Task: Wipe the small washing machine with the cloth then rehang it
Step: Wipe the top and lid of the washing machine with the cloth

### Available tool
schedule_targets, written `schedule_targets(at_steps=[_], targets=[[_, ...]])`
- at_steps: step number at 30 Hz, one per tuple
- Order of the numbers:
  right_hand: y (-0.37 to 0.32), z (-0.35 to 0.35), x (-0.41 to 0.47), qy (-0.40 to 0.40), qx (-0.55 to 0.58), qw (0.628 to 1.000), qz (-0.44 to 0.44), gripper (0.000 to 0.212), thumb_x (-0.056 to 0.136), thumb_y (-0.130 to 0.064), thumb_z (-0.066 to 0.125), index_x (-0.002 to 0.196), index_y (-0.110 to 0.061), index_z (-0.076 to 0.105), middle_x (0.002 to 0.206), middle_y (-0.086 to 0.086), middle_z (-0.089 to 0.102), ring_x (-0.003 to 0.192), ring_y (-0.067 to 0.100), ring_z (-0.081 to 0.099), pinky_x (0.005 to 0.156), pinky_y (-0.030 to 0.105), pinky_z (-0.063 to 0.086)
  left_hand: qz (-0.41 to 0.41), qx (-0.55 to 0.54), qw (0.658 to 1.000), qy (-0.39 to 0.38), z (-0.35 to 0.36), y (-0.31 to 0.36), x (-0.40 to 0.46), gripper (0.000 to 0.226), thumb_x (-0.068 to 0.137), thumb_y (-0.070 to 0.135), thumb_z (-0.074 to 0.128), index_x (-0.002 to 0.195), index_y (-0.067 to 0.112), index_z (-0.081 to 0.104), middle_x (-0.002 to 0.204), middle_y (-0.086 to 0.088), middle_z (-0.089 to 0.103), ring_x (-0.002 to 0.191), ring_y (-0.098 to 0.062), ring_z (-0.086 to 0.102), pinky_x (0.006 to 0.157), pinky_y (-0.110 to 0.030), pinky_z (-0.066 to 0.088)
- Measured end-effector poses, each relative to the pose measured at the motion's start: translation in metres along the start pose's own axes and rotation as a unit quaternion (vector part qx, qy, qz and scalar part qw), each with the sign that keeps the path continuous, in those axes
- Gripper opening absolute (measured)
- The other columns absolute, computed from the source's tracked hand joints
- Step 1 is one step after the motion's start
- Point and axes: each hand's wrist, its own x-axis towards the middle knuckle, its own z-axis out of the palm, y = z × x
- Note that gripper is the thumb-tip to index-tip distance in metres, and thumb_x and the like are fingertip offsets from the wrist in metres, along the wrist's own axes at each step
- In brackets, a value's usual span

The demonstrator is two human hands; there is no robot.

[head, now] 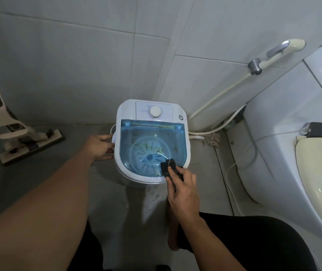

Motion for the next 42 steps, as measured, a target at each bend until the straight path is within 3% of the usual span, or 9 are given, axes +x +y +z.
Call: schedule_targets(at_steps=[5,11,16,22,29,32,35,39,42], targets=[[-0.024,0.005,-0.003,-0.088,0.025,0.991,-0.102,0.037,0.102,-0.038,0.055,0.137,-0.029,0.062,0.130,-0.006,0.055,0.116,0.017,0.051,0.077,0.037,0.059,-0.004,-0.007,1.000,-0.002,-0.002,0.000,0.000,0.040,0.089,-0.001,0.060,0.124,0.016,0.065,0.079,-0.005,0.074,0.068,-0.017,0.070,0.053,-0.024,0.059],[-0.005,-0.008,0.004,-0.053,0.011,0.994,-0.100,0.037,0.100,-0.033,0.061,0.137,-0.027,0.064,0.133,-0.005,0.057,0.117,0.018,0.052,0.079,0.035,0.058,0.003,-0.011,1.000,-0.012,-0.003,-0.001,0.002,0.039,0.088,-0.003,0.060,0.118,0.020,0.068,0.063,0.004,0.074,0.053,-0.008,0.070,0.051,-0.022,0.058],[-0.013,0.008,-0.010,-0.100,-0.045,0.974,-0.201,0.037,0.100,-0.033,0.059,0.135,-0.023,0.063,0.128,0.004,0.059,0.111,0.024,0.056,0.075,0.036,0.059,0.009,-0.007,1.000,-0.028,-0.009,-0.004,0.007,0.039,0.090,0.002,0.061,0.127,0.015,0.062,0.096,-0.012,0.073,0.071,-0.017,0.070,0.056,-0.022,0.060],[-0.058,0.032,0.004,-0.125,-0.068,0.955,-0.259,0.039,0.098,-0.031,0.059,0.136,-0.025,0.059,0.132,0.004,0.056,0.112,0.027,0.054,0.076,0.037,0.058,0.014,0.003,0.999,-0.045,-0.016,-0.006,0.012,0.040,0.090,0.001,0.061,0.128,0.015,0.063,0.099,-0.012,0.073,0.075,-0.019,0.070,0.057,-0.022,0.060],[-0.108,0.052,0.040,-0.153,-0.058,0.959,-0.233,0.039,0.095,-0.032,0.058,0.134,-0.028,0.060,0.122,0.002,0.055,0.105,0.027,0.052,0.066,0.040,0.057,0.017,0.000,0.998,-0.059,-0.019,-0.007,0.014,0.037,0.091,0.000,0.059,0.124,0.016,0.065,0.095,-0.013,0.068,0.069,-0.016,0.064,0.057,-0.019,0.057],[-0.119,0.039,0.071,-0.201,0.079,0.965,-0.151,0.036,0.096,-0.039,0.055,0.129,-0.032,0.067,0.113,-0.005,0.059,0.102,0.020,0.055,0.080,0.041,0.055,0.025,0.006,0.998,-0.065,-0.021,-0.008,0.016,0.035,0.090,0.002,0.059,0.120,0.020,0.067,0.094,-0.014,0.066,0.061,-0.012,0.061,0.053,-0.017,0.055],[-0.124,0.020,0.120,-0.173,0.167,0.966,-0.090,0.033,0.096,-0.033,0.063,0.128,-0.030,0.071,0.108,-0.005,0.063,0.099,0.013,0.061,0.089,0.037,0.053,0.019,-0.006,0.997,-0.069,-0.022,-0.008,0.016,0.033,0.092,0.003,0.057,0.120,0.018,0.066,0.098,-0.015,0.067,0.071,-0.018,0.063,0.056,-0.019,0.058],[-0.144,0.022,0.187,-0.126,0.067,0.983,-0.116,0.034,0.099,-0.036,0.059,0.131,-0.030,0.067,0.120,0.001,0.064,0.109,0.026,0.058,0.086,0.040,0.054,0.016,-0.013,0.997,-0.069,-0.023,-0.006,0.013,0.038,0.092,0.002,0.059,0.129,0.013,0.062,0.113,-0.019,0.069,0.087,-0.023,0.065,0.056,-0.020,0.059],[-0.159,0.040,0.204,-0.156,-0.090,0.966,-0.184,0.031,0.101,-0.036,0.054,0.127,-0.027,0.068,0.126,0.004,0.059,0.114,0.032,0.050,0.077,0.040,0.050,0.012,-0.014,0.997,-0.071,-0.025,-0.006,0.012,0.040,0.091,0.002,0.059,0.130,0.013,0.062,0.118,-0.018,0.068,0.092,-0.022,0.067,0.059,-0.021,0.060]])
